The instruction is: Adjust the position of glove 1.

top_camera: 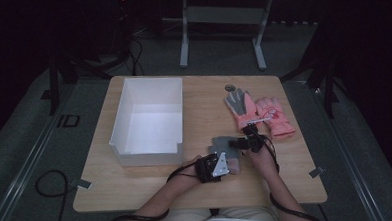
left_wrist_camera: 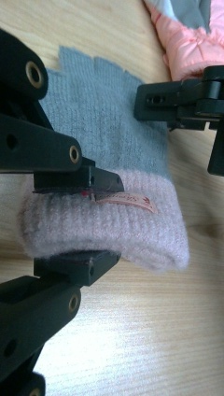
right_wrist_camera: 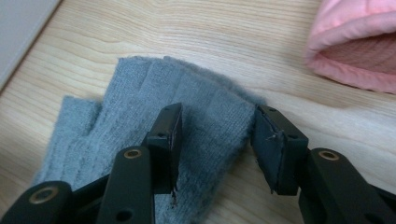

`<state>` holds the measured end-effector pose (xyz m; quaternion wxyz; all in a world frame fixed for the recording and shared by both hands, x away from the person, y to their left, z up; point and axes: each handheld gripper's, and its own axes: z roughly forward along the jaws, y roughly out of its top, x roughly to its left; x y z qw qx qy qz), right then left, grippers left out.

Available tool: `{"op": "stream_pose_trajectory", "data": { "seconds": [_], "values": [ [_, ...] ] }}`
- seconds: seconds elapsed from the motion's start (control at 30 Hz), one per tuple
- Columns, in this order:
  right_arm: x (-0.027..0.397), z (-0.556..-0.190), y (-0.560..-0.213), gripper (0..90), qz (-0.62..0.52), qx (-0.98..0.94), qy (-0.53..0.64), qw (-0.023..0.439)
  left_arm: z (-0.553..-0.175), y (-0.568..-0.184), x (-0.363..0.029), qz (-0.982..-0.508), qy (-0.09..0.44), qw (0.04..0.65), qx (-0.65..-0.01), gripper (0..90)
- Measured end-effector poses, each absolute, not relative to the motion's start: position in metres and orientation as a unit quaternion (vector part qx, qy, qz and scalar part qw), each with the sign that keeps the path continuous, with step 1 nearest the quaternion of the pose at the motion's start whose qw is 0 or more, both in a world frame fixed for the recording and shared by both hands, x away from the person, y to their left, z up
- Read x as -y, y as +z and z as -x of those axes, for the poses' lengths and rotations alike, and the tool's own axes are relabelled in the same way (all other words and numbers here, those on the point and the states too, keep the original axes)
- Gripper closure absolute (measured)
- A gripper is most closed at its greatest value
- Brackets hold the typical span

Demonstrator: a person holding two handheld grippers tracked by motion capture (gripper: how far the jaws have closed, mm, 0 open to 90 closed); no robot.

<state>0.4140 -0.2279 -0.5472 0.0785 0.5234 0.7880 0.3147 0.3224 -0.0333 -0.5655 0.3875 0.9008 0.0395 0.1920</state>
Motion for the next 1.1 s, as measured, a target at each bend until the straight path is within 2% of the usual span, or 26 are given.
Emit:
{"op": "stream_pose_trajectory", "data": {
  "seconds": [0.13,0.27,0.37,0.43,0.5,0.73,1.1],
  "values": [
    [0.227,-0.416,-0.548,55.6,-0.521,-0.787,0.324,0.059,-0.326,-0.565,0.031,-0.903,0.178,0.389,-0.037,69.2],
    [0.225,-0.42,-0.551,60.8,-0.512,-0.786,0.346,0.018,-0.328,-0.564,0.031,-0.905,0.167,0.388,-0.042,69.9],
    [0.221,-0.421,-0.552,65.1,-0.505,-0.788,0.352,0.014,-0.329,-0.562,0.032,-0.908,0.167,0.382,-0.04,70.2],
    [0.218,-0.42,-0.551,71.4,-0.5,-0.791,0.353,0.017,-0.328,-0.561,0.032,-0.909,0.167,0.379,-0.042,70.2],
    [0.217,-0.418,-0.548,73.3,-0.496,-0.794,0.351,0.026,-0.328,-0.561,0.032,-0.91,0.163,0.379,-0.044,70.2],
    [0.22,-0.411,-0.531,74.5,-0.485,-0.795,0.363,0.029,-0.327,-0.55,0.034,-0.917,0.166,0.36,-0.03,70.3],
    [0.227,-0.404,-0.497,74.4,-0.47,-0.793,0.385,0.047,-0.322,-0.507,0.038,-0.918,0.182,0.353,-0.014,70.3]
  ]
}}
